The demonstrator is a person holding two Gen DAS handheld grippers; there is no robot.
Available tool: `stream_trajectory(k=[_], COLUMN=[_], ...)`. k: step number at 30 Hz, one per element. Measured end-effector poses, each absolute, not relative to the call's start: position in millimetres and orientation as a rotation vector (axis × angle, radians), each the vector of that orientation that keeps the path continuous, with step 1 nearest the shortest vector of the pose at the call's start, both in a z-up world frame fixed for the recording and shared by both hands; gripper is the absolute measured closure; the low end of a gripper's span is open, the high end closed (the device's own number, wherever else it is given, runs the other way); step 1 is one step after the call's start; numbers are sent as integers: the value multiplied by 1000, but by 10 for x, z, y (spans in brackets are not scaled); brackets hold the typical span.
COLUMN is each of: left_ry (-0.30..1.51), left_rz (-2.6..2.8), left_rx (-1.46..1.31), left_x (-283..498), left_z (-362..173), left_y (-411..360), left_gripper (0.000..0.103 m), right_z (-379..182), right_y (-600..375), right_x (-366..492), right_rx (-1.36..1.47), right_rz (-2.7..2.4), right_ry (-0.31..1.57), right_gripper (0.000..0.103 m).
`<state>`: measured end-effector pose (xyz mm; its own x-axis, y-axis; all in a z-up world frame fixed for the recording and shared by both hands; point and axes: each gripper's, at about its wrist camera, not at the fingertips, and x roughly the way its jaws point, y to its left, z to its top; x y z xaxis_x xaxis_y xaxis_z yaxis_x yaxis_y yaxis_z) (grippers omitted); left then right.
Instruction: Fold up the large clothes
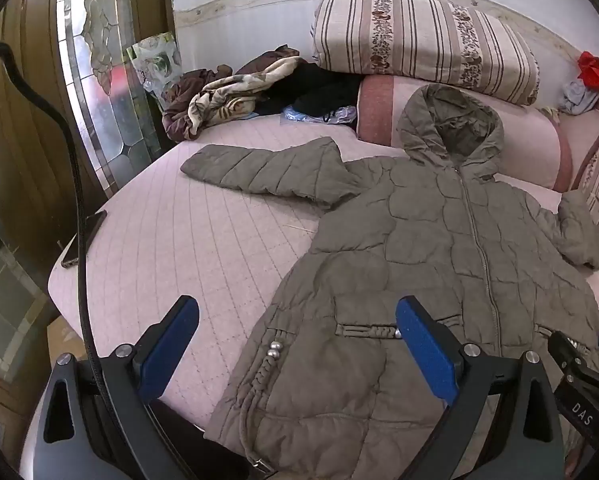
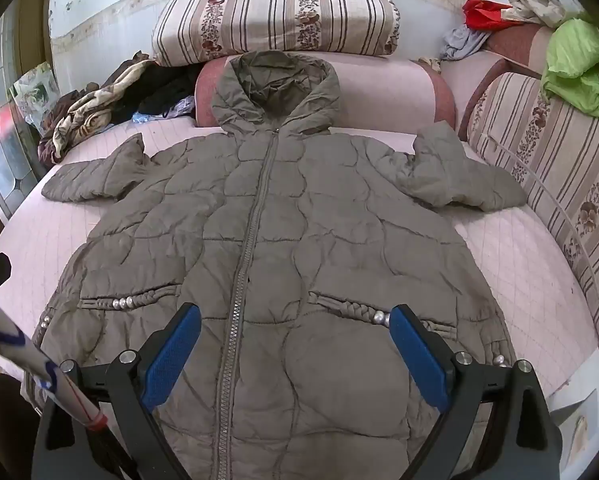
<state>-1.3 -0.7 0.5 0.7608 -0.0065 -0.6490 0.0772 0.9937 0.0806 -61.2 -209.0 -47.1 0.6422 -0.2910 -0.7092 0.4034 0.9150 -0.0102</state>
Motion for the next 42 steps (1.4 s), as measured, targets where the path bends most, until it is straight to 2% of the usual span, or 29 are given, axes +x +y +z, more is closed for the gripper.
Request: stream_trajectory(k=[15,28,35,42], left_ry=[770,750,879,815], left_rz=[-50,-78,-153,-50], left_rx=[107,84,-75,-25], left_x=[81,68,183,125], left_z=[-147,-207,-304,-265], left_y=[-7,15,133,175], left_gripper=[4,4,6,6], right_z=[-539,-547,-471,-409], right_y=[-2093,-2094,-2074,-1957], right_x=[-620,-643,-684,-705], right_rx=[152,106,87,69], right_rz=[-396,-467,-486,-446], right_ry=[800,777,716,684], right_gripper=[6,4,2,0])
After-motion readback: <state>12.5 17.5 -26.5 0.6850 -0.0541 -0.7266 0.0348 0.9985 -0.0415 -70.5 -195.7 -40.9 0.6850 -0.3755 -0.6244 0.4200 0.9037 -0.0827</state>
